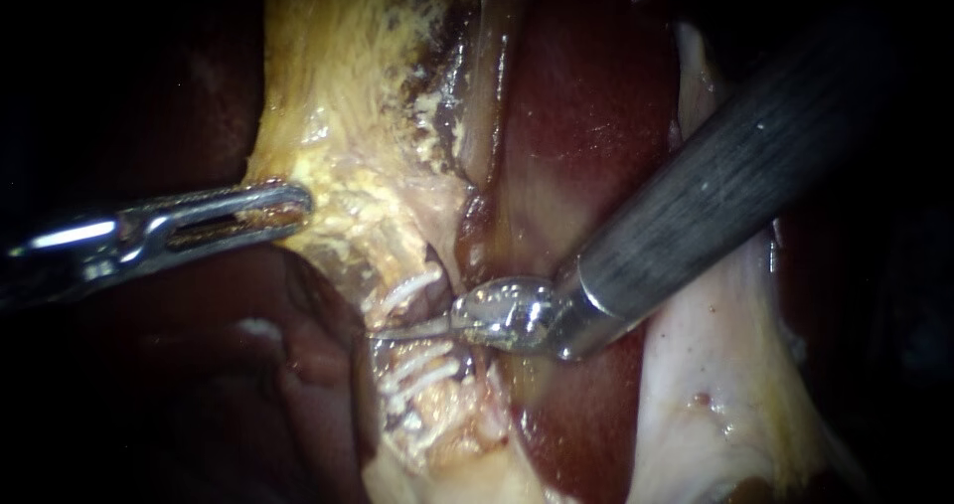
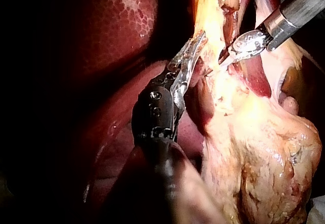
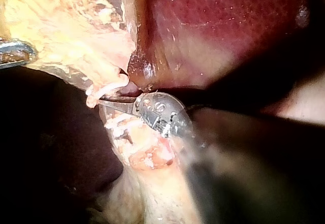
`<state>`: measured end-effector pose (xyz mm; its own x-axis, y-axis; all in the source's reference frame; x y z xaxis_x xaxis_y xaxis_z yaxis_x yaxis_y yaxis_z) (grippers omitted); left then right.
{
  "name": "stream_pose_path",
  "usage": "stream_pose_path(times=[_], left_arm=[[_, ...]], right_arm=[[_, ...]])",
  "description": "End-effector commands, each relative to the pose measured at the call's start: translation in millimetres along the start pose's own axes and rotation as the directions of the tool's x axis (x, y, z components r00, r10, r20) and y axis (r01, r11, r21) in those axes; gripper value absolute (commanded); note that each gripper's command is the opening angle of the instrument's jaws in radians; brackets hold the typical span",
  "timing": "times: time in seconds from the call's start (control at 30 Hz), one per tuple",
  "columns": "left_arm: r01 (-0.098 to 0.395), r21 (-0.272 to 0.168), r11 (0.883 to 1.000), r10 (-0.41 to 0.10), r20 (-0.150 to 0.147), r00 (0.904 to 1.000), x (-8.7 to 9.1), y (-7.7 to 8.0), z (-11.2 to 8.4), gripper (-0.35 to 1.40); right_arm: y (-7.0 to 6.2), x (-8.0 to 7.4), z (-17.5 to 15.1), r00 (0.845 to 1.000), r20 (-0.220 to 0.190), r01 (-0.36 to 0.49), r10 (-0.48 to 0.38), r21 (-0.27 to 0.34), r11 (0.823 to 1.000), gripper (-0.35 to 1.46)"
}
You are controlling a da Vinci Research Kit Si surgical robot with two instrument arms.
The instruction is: Go back from the cut left tube
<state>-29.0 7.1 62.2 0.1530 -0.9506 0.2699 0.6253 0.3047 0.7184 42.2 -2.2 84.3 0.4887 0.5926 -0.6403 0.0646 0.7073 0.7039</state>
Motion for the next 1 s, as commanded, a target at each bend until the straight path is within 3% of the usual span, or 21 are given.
stream_pose_path(times=[0.03,0.13,0.2,0.6,0.73,1.0], left_arm=[[0.000,0.000,1.000,0.000,0.000,1.0000,0.0,0.0,0.0,-0.35],[0.000,0.000,1.000,0.000,0.000,1.0000,0.0,0.0,0.0,-0.35],[0.000,0.000,1.000,0.000,0.000,1.0000,0.0,0.0,0.0,-0.35],[0.000,0.001,1.000,0.000,0.000,1.0000,0.0,0.0,0.0,-0.35],[-0.001,0.001,1.000,0.001,0.000,1.0000,0.0,0.1,0.0,-0.35],[-0.002,0.002,1.000,0.002,-0.001,1.0000,0.0,0.5,0.0,-0.35]], right_arm=[[0.0,0.0,0.0,1.000,0.000,0.000,0.000,0.001,1.000,-0.20],[-0.1,0.0,0.0,1.000,0.000,0.001,-0.001,0.001,1.000,0.24],[-0.2,0.1,0.0,1.000,0.000,0.001,-0.001,0.002,1.000,0.42],[-0.5,0.1,-0.1,1.000,0.001,0.002,-0.002,0.003,1.000,0.76],[-1.2,0.0,-0.4,1.000,0.000,-0.002,0.002,0.001,1.000,0.94],[-3.2,0.0,-2.0,0.991,-0.019,0.132,-0.132,0.005,0.991,1.33]])
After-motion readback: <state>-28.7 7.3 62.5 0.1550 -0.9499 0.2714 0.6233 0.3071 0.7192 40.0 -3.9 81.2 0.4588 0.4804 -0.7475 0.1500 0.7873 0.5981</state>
